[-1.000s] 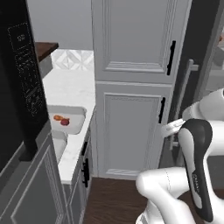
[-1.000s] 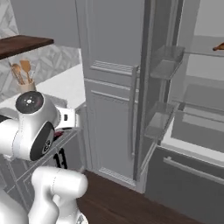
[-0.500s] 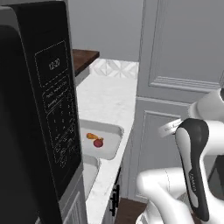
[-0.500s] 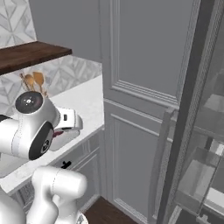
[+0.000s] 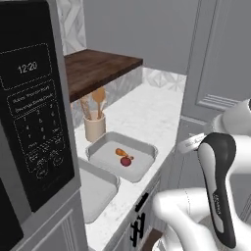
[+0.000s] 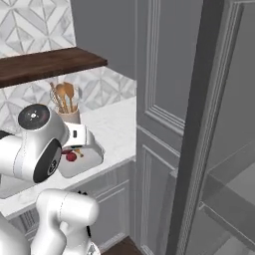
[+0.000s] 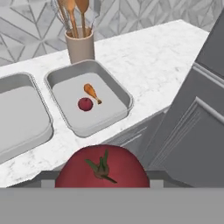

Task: Place one tomato and one chicken drumstick in each tupperware on the nearby counter, to pack two identical lunches.

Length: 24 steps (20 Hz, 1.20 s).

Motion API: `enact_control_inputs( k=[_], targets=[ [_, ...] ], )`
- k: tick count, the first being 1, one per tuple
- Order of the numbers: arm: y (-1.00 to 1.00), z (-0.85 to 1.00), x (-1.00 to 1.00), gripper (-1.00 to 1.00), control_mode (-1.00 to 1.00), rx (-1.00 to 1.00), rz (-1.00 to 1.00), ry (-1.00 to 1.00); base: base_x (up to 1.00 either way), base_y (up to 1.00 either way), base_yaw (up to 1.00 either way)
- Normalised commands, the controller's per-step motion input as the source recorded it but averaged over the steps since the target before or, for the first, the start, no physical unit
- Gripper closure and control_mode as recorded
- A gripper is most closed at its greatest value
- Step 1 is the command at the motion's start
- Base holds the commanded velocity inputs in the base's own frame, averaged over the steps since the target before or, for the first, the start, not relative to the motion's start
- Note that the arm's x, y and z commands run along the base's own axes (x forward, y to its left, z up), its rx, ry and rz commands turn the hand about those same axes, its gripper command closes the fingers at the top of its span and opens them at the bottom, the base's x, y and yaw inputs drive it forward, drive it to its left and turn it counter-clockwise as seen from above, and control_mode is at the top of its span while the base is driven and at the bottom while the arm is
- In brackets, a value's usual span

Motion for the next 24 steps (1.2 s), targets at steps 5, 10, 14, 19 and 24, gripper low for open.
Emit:
enact_control_inputs(
  k=[5, 10, 14, 19, 24],
  targets=[
    [0.0, 0.0, 0.0, 1.0, 1.0, 0.0, 0.0, 0.0, 0.92, 0.54, 0.58],
    [0.0, 0.0, 0.0, 1.0, 1.0, 0.0, 0.0, 0.0, 0.82, 0.81, 0.51],
    [1.0, -0.67, 0.47, 1.0, -1.0, -0.05, 0.32, 0.15, 0.0, 0.0, 0.0],
    [1.0, -0.58, 0.45, 1.0, -1.0, -0.1, 0.18, 0.11, 0.0, 0.0, 0.0],
    [0.94, -0.39, 0.6, 1.0, -1.0, -0.02, 0.14, 0.11, 0.0, 0.0, 0.0]
  ],
)
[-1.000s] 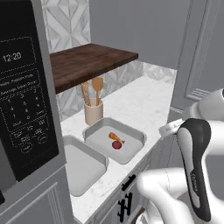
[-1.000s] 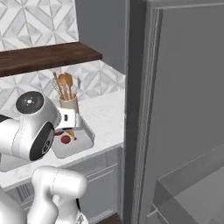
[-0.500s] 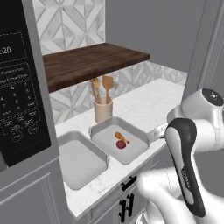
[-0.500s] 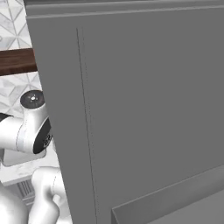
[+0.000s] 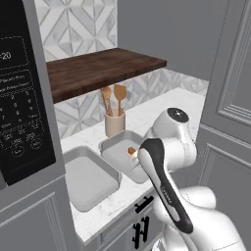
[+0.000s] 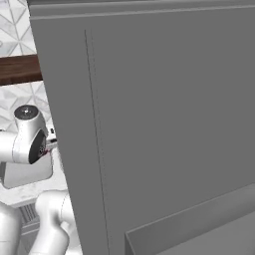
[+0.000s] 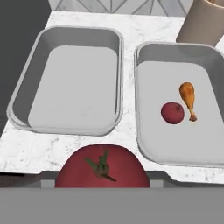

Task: Place one tomato and one chicken drumstick in each tupperware on the nearby counter, to pack two identical lunches.

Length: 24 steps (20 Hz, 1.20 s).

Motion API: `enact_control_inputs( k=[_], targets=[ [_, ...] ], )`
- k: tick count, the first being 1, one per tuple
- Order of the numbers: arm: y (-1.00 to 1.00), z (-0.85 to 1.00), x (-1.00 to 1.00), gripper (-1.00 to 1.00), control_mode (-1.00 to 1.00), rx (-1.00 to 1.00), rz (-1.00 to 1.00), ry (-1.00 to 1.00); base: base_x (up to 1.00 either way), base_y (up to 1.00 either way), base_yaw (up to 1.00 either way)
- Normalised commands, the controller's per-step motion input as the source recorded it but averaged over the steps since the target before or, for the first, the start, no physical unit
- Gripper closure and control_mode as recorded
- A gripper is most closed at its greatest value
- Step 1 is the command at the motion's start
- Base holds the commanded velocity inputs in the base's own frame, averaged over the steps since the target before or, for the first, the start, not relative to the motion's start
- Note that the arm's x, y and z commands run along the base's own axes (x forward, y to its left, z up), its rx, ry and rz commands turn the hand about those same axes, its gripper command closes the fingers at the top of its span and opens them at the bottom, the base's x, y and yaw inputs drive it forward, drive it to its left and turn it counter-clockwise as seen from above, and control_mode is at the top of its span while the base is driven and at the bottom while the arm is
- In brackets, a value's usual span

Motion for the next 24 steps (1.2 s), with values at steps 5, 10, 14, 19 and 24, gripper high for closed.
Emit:
enact_control_inputs(
  k=[5, 10, 14, 19, 24],
  targets=[
    [0.96, -0.57, 0.73, 1.0, -1.0, -0.01, 0.16, 0.12, 0.0, 0.0, 0.0],
    [0.72, -0.74, 0.81, 1.0, -1.0, -0.02, 0.13, 0.14, 0.0, 0.0, 0.0],
    [0.45, -0.69, 0.77, 1.0, -1.0, -0.02, 0.09, 0.1, 0.0, 0.0, 0.0],
    [0.27, -0.57, 0.6, 1.0, -1.0, -0.02, 0.06, 0.07, 0.0, 0.0, 0.0],
    [0.53, -0.44, 0.35, -1.0, -1.0, -0.09, 0.01, 0.0, 0.0, 0.0, 0.0]
  ],
)
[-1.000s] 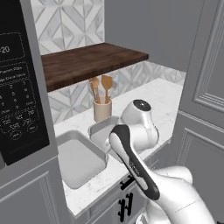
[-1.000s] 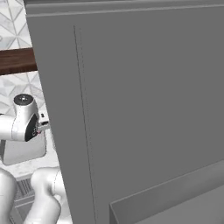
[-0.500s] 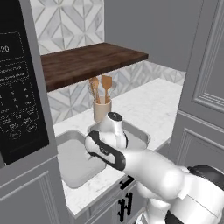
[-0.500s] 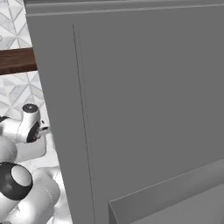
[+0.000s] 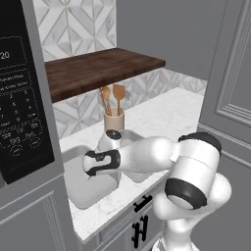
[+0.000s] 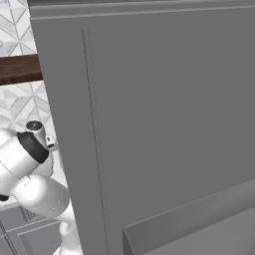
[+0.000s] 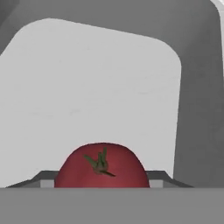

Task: Place one tomato and one chicken drumstick in each tupperware on the nearby counter, to pack two identical lunches.

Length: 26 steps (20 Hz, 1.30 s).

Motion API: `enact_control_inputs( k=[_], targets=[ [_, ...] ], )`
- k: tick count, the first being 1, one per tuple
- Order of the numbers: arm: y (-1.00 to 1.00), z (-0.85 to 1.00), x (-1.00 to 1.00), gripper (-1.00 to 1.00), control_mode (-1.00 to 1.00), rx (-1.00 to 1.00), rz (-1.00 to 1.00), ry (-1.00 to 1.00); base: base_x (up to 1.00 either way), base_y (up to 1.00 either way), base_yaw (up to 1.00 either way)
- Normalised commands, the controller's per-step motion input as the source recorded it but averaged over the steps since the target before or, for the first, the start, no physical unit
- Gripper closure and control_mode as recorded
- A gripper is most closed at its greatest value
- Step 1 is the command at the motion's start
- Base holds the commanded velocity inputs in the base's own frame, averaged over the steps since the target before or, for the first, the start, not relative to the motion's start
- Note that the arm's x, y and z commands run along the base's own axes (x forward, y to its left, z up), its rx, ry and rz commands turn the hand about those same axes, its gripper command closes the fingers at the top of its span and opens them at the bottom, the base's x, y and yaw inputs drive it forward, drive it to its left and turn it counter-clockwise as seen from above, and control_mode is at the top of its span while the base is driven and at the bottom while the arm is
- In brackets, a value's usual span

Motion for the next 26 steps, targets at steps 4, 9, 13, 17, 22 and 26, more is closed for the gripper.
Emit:
enact_control_inputs(
  k=[4, 9, 13, 17, 22, 26],
  targets=[
    [0.08, 0.24, -0.11, -1.0, -1.0, -0.04, -0.02, -0.05, 0.0, 0.0, 0.0],
    [-0.05, 0.31, -0.23, -1.0, -1.0, 0.0, -0.06, -0.08, 0.0, 0.0, 0.0],
    [-0.24, 0.18, -0.18, -1.0, -1.0, 0.0, -0.09, -0.03, 0.0, 0.0, 0.0],
    [-0.59, 0.68, -0.75, -1.0, -1.0, 0.0, -0.08, -0.15, 0.0, 0.0, 0.0],
    [-0.93, 0.97, -0.87, -1.0, -1.0, 0.0, -0.09, -0.23, 0.0, 0.0, 0.0],
    [-1.0, 1.0, -0.74, -1.0, -1.0, 0.02, -0.12, -0.18, 0.0, 0.0, 0.0]
  ],
)
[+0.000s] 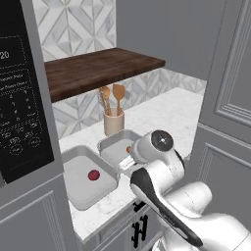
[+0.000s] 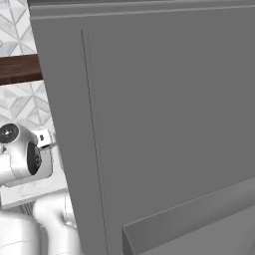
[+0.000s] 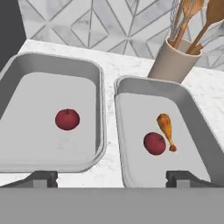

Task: Place one tomato and one chicken drumstick in each tupperware on the nearby counter, to pack two identical lunches.

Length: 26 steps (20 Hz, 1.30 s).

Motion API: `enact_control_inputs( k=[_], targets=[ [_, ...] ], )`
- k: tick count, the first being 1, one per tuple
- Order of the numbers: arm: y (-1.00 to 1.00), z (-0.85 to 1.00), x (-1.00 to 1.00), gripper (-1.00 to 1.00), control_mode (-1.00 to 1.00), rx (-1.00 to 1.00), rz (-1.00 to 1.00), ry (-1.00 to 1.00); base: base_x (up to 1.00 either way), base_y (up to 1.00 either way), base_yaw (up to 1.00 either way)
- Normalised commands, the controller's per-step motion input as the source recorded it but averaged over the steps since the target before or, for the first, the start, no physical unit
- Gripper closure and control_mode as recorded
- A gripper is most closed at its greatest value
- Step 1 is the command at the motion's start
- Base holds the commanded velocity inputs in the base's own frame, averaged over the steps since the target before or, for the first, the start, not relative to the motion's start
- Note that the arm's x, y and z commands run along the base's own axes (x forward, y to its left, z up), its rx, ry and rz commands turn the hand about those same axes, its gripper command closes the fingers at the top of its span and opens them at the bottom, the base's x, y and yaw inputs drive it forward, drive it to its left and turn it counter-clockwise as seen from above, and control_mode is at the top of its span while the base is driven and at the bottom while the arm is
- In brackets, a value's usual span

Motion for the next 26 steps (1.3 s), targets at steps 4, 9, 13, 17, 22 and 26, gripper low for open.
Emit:
enact_control_inputs(
  k=[4, 9, 13, 17, 22, 26],
  targets=[
    [-0.96, 1.0, -0.54, -1.0, -1.0, 0.05, -0.2, -0.06, 0.0, 0.0, 0.0],
    [-0.86, 0.85, -0.3, -1.0, -1.0, 0.06, -0.27, 0.02, 0.0, 0.0, 0.0],
    [-0.73, 0.01, -0.66, -1.0, -1.0, 0.01, -0.2, 0.0, 0.0, 0.0, 0.0],
    [-0.26, -0.19, -0.74, -1.0, -1.0, 0.0, -0.18, 0.0, 0.0, 0.0, 0.0],
    [-0.19, -0.14, -0.59, -1.0, 1.0, 0.0, -0.13, 0.0, -0.2, -0.03, -0.03],
    [0.0, 0.0, 0.0, -1.0, 1.0, 0.0, 0.0, 0.0, -1.0, -0.01, -0.09]
  ],
)
